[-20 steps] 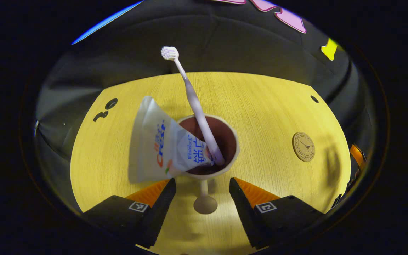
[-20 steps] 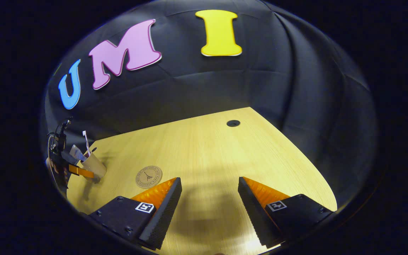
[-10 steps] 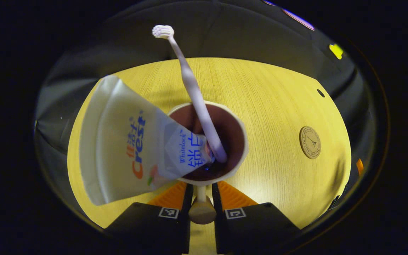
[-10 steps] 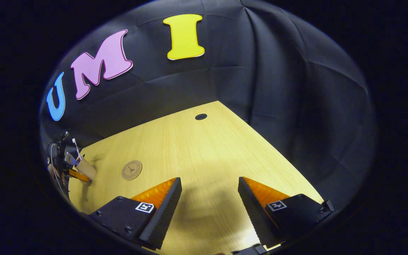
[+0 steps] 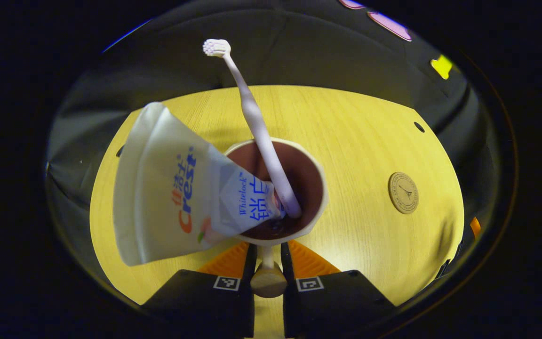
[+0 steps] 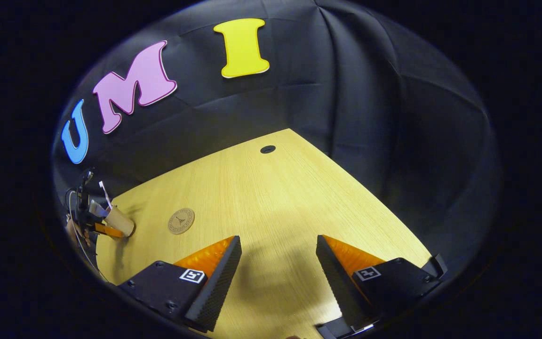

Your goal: Put the toothbrush and toothpaste on the desktop into the cup, then pick up the cup and place it on the coaster on the desktop.

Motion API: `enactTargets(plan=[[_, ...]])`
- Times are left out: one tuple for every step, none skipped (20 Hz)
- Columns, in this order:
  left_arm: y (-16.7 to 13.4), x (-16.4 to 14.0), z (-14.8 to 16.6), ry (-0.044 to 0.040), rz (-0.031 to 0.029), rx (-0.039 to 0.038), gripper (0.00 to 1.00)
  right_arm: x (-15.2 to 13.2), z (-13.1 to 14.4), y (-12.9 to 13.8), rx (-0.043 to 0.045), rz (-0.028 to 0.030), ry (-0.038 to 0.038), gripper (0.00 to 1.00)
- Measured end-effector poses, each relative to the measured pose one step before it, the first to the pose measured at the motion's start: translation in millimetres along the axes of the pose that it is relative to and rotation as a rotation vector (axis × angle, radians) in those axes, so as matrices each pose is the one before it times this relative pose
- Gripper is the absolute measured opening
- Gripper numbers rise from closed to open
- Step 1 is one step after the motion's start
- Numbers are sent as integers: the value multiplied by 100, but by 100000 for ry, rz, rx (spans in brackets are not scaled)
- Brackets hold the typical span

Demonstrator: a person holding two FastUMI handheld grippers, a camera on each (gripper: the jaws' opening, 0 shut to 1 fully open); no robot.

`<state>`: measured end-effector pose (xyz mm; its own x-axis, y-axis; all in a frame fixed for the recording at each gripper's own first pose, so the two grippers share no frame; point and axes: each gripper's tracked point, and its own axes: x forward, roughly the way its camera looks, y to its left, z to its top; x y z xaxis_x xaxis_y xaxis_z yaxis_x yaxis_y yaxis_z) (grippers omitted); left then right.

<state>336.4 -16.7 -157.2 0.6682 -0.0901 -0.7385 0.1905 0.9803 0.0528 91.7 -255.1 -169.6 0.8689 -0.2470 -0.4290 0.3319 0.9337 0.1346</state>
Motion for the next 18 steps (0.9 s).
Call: enactTargets(plan=[[-788, -639, 588, -2112, -1360, 1866, 28, 39, -130, -81, 183, 58, 473, 98], [-850, -469, 548, -2021, -1461, 1788, 28, -12, -92, -62, 403, -66, 427, 98], [-1213, 26, 691, -2170, -1766, 1378, 29, 21, -113, -119, 589, 58, 427, 98], [-1365, -14, 634, -1729, -2095, 1876, 28, -70, -80, -73, 653, 61, 178, 98], [-1173, 18, 483, -1106, -1629, 2552, 28, -44, 1, -56, 578, -40, -77, 98], [-1109, 100, 602, -701, -1417, 3336, 28, -11, -59, -100, 313, 87, -127, 98], [-964, 181, 494, -411, -1545, 3393, 24, -165, 43, -136, -1, -117, -68, 98], [-1237, 191, 670, -1218, -1769, 3137, 28, -99, -122, -183, -166, -48, 107, 98], [-1292, 328, 738, -1902, -2222, 3310, 28, -170, -103, -179, -375, -84, -9, 98], [-1139, 352, 438, -637, -2613, 2813, 28, -253, -127, -369, -604, -552, -111, 98], [-1585, 430, 256, -45, -2799, 2090, 33, -265, -182, -333, -387, -293, 154, 98], [-1327, 588, 251, 625, -2310, 2020, 28, -437, -309, -412, -43, -304, 355, 98], [-1166, 613, 62, 1037, -1738, 2003, 28, -315, -339, -311, 273, -94, 648, 98], [-1003, 557, 110, 1082, -1562, 2040, 33, -168, -332, -414, 356, -291, 701, 98], [-935, 415, 88, 1000, -1470, 1899, 28, -184, -369, -369, 268, -535, 762, 98], [-632, 378, 91, 1064, -1474, 1328, 28, -129, -408, -463, 429, -720, 683, 98], [-863, 414, 205, 846, -1271, 1411, 28, -221, -157, -308, 845, -593, 192, 98], [-757, 358, 185, 464, -967, 1648, 28, -331, 3, -195, 958, -344, -294, 98]])
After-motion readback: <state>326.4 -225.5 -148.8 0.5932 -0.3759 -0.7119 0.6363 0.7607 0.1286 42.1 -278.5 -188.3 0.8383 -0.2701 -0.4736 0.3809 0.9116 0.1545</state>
